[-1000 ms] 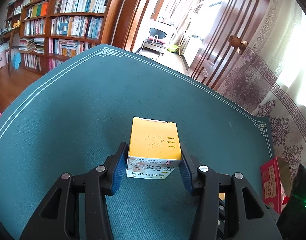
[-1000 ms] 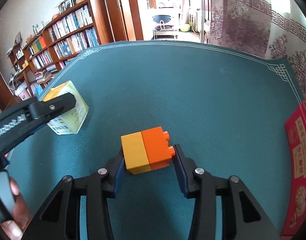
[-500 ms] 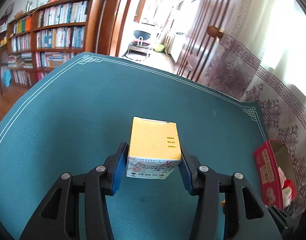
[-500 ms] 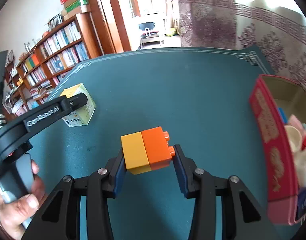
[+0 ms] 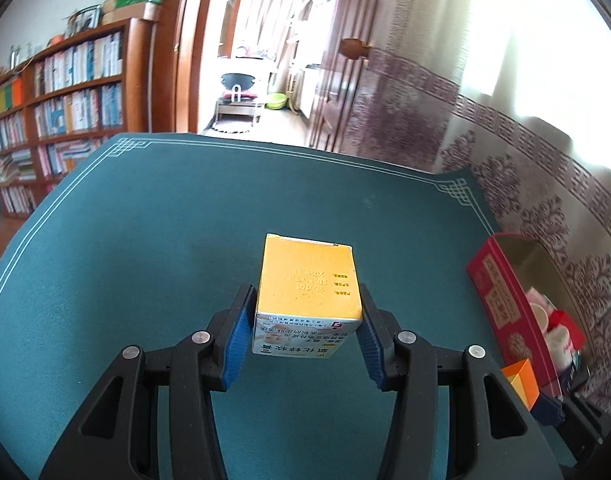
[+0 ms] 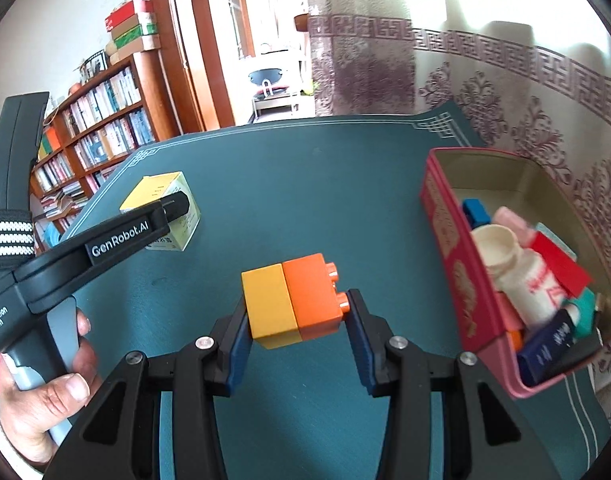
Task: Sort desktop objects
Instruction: 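Carry the medicine box and orange brick into the red box and release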
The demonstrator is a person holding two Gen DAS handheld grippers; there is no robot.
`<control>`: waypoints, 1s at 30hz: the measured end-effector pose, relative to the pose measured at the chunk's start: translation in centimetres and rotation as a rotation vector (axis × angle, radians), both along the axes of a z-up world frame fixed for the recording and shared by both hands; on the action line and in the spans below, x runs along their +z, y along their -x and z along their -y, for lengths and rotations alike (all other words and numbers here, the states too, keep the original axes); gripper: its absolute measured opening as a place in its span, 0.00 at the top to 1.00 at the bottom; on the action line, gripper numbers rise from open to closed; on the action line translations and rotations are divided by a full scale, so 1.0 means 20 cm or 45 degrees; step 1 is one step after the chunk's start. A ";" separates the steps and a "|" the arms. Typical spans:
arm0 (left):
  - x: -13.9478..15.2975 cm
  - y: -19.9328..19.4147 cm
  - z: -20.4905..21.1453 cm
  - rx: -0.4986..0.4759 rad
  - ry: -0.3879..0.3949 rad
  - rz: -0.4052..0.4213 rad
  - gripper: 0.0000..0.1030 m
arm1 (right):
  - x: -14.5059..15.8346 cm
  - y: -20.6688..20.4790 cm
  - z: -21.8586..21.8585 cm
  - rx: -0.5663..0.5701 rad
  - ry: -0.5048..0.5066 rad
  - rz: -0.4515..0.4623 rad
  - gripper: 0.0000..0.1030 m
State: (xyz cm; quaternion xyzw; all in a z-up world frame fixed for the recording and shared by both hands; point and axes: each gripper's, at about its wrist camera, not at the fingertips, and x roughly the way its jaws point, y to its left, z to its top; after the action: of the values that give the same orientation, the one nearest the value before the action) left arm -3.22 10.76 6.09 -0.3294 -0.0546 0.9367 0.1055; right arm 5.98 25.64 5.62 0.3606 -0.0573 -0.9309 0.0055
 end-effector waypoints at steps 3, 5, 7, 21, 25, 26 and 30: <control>0.01 -0.02 -0.04 -0.026 0.017 -0.011 0.50 | 0.01 -0.03 -0.03 -0.022 -0.007 -0.013 0.53; 0.01 -0.03 -0.07 -0.039 0.027 -0.016 0.50 | 0.01 -0.06 -0.06 -0.034 -0.003 -0.016 0.53; 0.00 -0.05 -0.09 -0.052 0.035 -0.019 0.50 | 0.01 -0.08 -0.08 -0.046 -0.002 -0.019 0.53; -0.02 -0.13 -0.25 -0.173 0.076 -0.018 0.50 | 0.04 -0.27 -0.30 -0.166 0.006 -0.058 0.53; -0.02 -0.16 -0.27 -0.201 0.089 -0.024 0.50 | 0.09 -0.35 -0.42 -0.249 0.006 -0.101 0.53; -0.02 -0.17 -0.28 -0.207 0.092 -0.025 0.50 | 0.10 -0.36 -0.45 -0.268 0.005 -0.111 0.53; -0.03 -0.21 -0.31 -0.230 0.106 -0.024 0.50 | 0.13 -0.41 -0.59 -0.364 0.010 -0.133 0.53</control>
State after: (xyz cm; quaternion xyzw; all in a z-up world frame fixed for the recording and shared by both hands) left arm 0.90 16.98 5.42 -0.3282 0.0152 0.9279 0.1761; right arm 14.08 37.36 8.28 0.2998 -0.1113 -0.9395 -0.1226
